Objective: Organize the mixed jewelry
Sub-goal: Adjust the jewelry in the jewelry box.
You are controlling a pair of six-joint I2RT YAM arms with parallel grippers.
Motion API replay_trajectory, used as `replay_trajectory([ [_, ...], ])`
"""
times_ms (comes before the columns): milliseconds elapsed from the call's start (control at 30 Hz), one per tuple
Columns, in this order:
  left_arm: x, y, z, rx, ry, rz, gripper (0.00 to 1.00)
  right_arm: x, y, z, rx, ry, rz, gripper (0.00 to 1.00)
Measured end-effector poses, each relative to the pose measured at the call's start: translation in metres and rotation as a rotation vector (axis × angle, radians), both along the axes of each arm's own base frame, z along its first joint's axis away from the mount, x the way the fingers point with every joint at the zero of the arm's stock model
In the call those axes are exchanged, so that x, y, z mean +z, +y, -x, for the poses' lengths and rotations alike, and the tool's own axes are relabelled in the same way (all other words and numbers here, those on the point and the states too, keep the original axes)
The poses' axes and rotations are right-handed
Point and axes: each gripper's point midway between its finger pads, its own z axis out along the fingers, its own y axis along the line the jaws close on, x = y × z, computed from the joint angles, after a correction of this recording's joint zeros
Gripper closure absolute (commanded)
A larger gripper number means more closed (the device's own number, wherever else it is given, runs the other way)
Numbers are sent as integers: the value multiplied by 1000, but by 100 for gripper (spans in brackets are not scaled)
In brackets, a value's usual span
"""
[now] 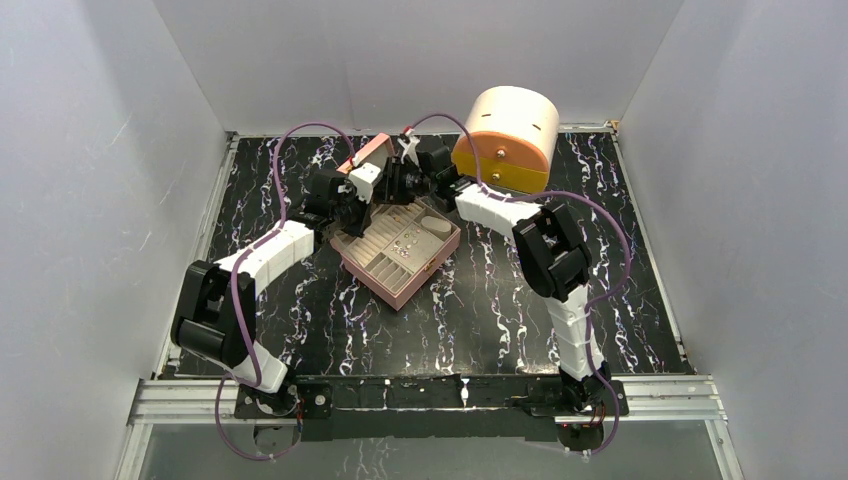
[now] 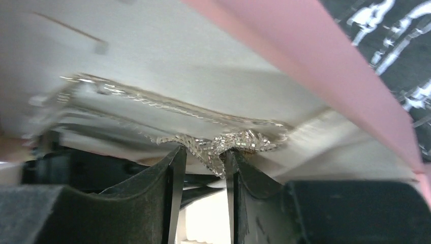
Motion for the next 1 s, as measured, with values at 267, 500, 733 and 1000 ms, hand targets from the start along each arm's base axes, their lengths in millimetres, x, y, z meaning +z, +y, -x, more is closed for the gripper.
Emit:
replay_trajectory([
  [267,0,0,0,0,0,0,100,-12,-19,-1,-83,13,90,47],
  [500,0,0,0,0,0,1,100,17,-40,-15,-197,-33,103,45],
  [733,0,0,0,-1,0,3,100,1,-54,-21,-283,41,172,48],
  [1000,1,1,0,19,1,3,100,-8,-56,-40,-376,92,215,55],
])
